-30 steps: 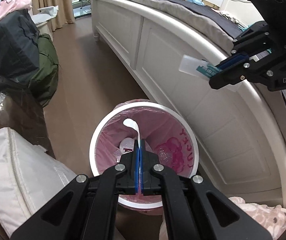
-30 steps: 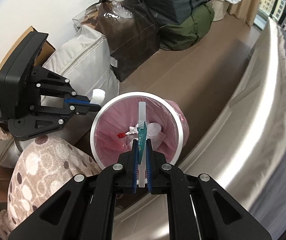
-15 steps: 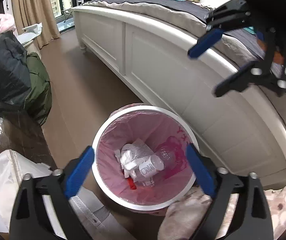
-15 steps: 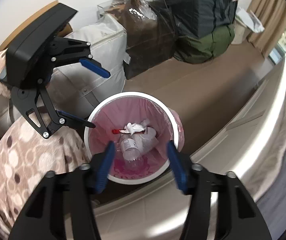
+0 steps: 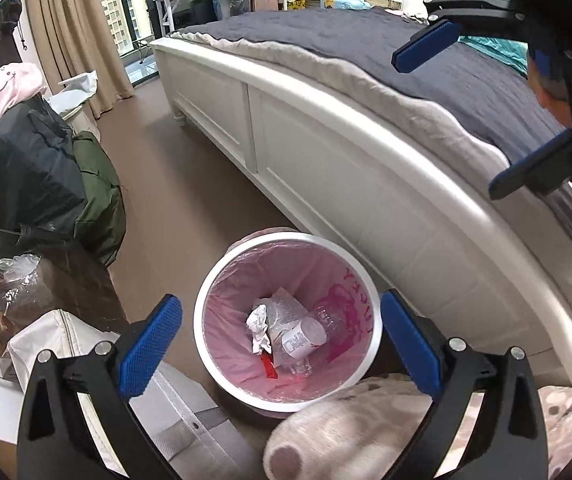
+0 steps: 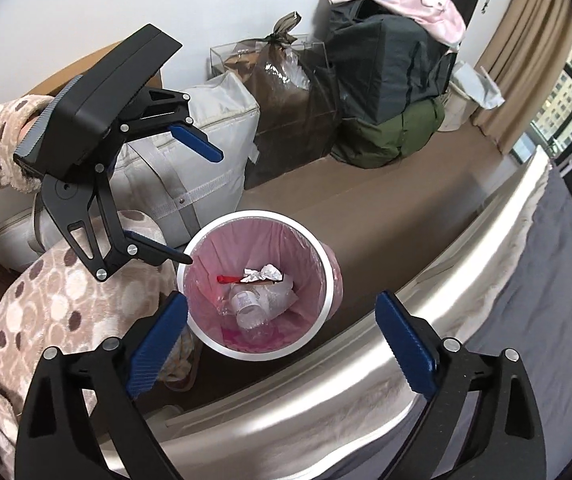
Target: Collect trash
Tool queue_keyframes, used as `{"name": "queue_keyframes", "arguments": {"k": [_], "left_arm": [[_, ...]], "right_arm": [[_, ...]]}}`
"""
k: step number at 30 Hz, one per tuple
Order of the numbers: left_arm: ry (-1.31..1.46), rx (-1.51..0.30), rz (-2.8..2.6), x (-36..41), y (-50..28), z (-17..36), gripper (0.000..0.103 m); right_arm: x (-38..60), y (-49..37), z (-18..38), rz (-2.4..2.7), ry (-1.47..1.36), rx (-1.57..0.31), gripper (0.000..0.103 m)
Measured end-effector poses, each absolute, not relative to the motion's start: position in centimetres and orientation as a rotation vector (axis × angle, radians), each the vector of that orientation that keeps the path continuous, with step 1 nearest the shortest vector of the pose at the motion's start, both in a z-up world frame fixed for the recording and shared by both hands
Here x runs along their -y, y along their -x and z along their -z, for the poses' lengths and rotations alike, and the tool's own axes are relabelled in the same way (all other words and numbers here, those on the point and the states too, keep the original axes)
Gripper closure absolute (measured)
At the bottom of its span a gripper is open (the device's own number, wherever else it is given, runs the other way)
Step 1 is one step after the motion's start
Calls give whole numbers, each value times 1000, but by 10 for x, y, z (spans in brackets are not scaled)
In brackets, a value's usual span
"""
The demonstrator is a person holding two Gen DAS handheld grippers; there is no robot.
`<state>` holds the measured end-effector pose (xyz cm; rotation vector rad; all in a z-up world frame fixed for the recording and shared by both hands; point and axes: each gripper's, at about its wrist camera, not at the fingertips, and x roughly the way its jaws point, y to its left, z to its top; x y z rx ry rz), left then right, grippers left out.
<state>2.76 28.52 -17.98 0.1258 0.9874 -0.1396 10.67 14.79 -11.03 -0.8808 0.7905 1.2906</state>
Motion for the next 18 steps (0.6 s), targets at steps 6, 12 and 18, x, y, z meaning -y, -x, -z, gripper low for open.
{"name": "queue_keyframes", "arguments": {"k": [6,12,18], "left_arm": [[-92,-982,66,-282,-19,161,5],[7,-985,3,-279,-10,139,5],[20,-1002,-58,-265,-2,124,5]], "right_arm": [[-137,-101,98,-1258,838,-776,10],[-113,-95,89,-1228,760,-782,7],[-91,-93,82,-1154,662,-819,7]]}}
